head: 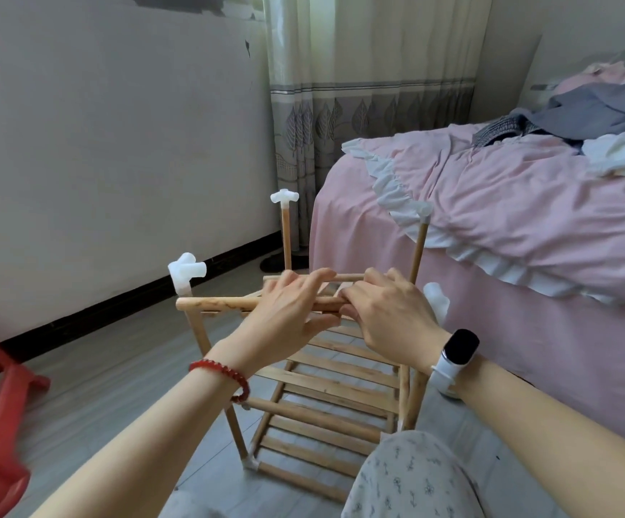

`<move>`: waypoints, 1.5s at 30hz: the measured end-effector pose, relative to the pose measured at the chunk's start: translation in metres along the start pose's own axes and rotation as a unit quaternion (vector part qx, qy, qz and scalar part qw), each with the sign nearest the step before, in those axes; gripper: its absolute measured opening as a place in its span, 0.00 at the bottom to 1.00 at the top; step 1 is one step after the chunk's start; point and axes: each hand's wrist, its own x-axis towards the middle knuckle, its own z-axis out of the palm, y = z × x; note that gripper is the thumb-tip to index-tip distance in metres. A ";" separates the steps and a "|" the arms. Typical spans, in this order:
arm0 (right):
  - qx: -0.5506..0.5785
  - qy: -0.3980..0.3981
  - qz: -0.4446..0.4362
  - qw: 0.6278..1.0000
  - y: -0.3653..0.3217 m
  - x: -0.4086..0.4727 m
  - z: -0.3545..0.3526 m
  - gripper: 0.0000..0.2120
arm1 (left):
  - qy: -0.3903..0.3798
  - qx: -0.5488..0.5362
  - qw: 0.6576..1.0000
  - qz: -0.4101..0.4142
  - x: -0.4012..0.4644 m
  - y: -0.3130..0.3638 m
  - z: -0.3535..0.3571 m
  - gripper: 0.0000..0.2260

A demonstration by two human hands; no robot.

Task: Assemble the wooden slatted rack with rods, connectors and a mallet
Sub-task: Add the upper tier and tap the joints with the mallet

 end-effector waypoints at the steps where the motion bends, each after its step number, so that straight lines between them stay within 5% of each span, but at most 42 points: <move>1: 0.001 0.005 0.002 1.000 0.001 0.000 0.000 0.18 | 0.018 0.027 0.999 -0.011 -0.004 -0.013 -0.003 0.25; 3: 0.010 0.012 0.003 1.000 0.003 0.000 -0.001 0.18 | 0.147 0.054 0.986 -0.053 -0.015 -0.050 -0.010 0.23; 6: 0.045 -0.043 0.000 0.998 0.002 0.004 -0.004 0.22 | 0.297 0.045 0.928 -0.223 -0.032 -0.105 -0.024 0.26; 9: 0.060 -0.120 0.006 0.991 0.000 0.005 -0.011 0.20 | 0.205 -0.267 0.877 -0.343 -0.037 -0.136 -0.026 0.28; 11: 0.092 -0.154 0.031 0.983 -0.003 0.009 -0.019 0.19 | 0.168 -0.479 0.792 -0.340 -0.038 -0.138 -0.022 0.22; 14: 0.091 -0.176 0.012 0.980 -0.020 0.030 -0.026 0.19 | 0.200 -0.519 0.761 -0.334 -0.033 -0.123 -0.012 0.19; 19: 0.068 -0.188 -0.093 0.975 -0.084 0.072 -0.003 0.21 | 0.211 -0.532 0.752 -0.328 -0.036 -0.100 -0.016 0.11; 25: 0.055 -0.130 -0.089 0.986 -0.123 0.078 0.017 0.16 | 0.223 -0.504 0.770 -0.322 -0.061 -0.091 -0.017 0.20; 28: 0.092 -0.125 -0.110 0.982 -0.124 0.071 0.011 0.08 | 0.234 -0.488 0.779 -0.315 -0.075 -0.089 -0.019 0.22; 35: 0.125 -0.095 -0.090 0.983 -0.114 0.067 -0.006 0.09 | 0.262 -0.481 0.776 -0.314 -0.088 -0.101 -0.019 0.29; 45: 0.123 -0.092 -0.042 0.987 -0.094 0.078 -0.014 0.11 | 0.307 -0.480 0.756 -0.322 -0.087 -0.102 -0.020 0.20</move>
